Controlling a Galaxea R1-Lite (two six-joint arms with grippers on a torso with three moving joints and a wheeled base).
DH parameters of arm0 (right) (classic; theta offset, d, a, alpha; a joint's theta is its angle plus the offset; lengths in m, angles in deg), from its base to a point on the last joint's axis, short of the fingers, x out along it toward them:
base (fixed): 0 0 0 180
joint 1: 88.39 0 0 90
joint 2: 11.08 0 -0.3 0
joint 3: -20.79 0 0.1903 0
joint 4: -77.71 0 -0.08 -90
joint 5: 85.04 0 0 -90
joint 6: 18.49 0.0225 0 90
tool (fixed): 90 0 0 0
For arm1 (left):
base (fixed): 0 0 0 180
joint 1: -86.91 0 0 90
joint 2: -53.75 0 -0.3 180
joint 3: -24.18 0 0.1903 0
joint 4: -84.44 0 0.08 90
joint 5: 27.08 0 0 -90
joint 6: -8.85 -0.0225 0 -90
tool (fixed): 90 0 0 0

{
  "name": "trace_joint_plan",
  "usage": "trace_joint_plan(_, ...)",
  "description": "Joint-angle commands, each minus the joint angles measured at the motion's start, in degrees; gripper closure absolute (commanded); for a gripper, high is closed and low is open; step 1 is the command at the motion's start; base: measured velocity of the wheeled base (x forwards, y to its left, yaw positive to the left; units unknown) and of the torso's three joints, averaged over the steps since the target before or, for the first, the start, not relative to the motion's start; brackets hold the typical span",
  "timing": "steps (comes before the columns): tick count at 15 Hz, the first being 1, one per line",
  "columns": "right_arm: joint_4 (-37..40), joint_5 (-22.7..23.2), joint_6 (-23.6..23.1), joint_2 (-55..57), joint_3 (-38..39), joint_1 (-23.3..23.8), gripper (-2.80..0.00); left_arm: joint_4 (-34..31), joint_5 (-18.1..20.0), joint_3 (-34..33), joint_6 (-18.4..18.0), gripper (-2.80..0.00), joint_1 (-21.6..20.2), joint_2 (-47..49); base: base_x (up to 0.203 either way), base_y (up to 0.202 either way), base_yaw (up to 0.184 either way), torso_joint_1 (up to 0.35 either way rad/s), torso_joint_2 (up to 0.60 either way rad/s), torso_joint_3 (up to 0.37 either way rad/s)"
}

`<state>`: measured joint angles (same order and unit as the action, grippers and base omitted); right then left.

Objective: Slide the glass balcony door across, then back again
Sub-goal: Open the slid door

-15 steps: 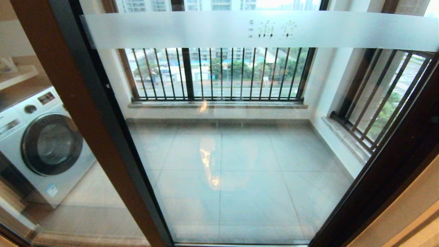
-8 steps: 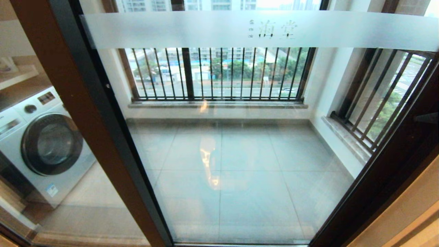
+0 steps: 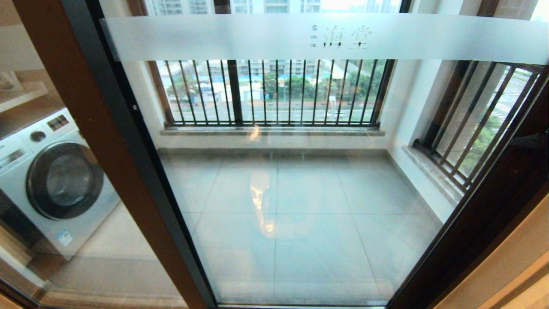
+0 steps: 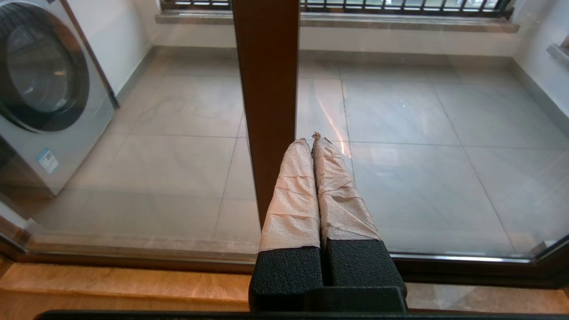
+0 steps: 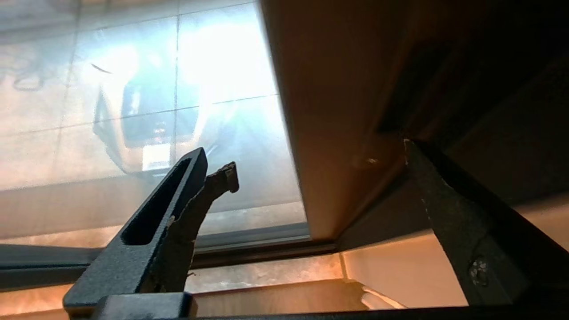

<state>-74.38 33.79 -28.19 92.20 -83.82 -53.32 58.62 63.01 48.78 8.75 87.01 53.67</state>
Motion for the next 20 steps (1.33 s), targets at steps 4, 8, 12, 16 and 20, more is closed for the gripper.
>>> trace_joint_plan(4, 0.02, 0.08, 0.11, 1.32, -0.41, -1.49, -2.8, -0.01, 0.0, 0.0, 0.01, 0.0, -0.01, 0.07, 0.0, 0.0, 0.0, 0.0, 0.0, 0.0)
trace_joint_plan(8, -2.2, -0.27, 0.4, 1.97, -0.32, -1.5, -2.8, -0.01, 0.0, 0.0, 0.01, 0.0, -0.01, 0.05, 0.0, 0.0, 0.0, 0.0, 0.0, 0.0)
trace_joint_plan(12, -5.33, -2.45, 0.54, 2.89, 0.11, -1.84, -2.8, -0.01, 0.0, 0.0, 0.01, 0.0, -0.01, 0.07, 0.0, 0.0, 0.0, 0.0, 0.0, 0.0)
trace_joint_plan(16, -5.6, -2.38, 1.85, 3.51, 0.3, -3.14, -2.8, -0.01, 0.0, 0.0, 0.01, 0.0, -0.01, 0.07, 0.0, 0.0, 0.0, 0.0, 0.0, 0.0)
trace_joint_plan(20, -5.6, -2.2, 2.75, 3.43, 0.38, -4.13, -2.8, -0.01, 0.0, 0.0, 0.01, 0.0, -0.01, 0.07, 0.0, 0.0, 0.0, 0.0, 0.0, 0.0)
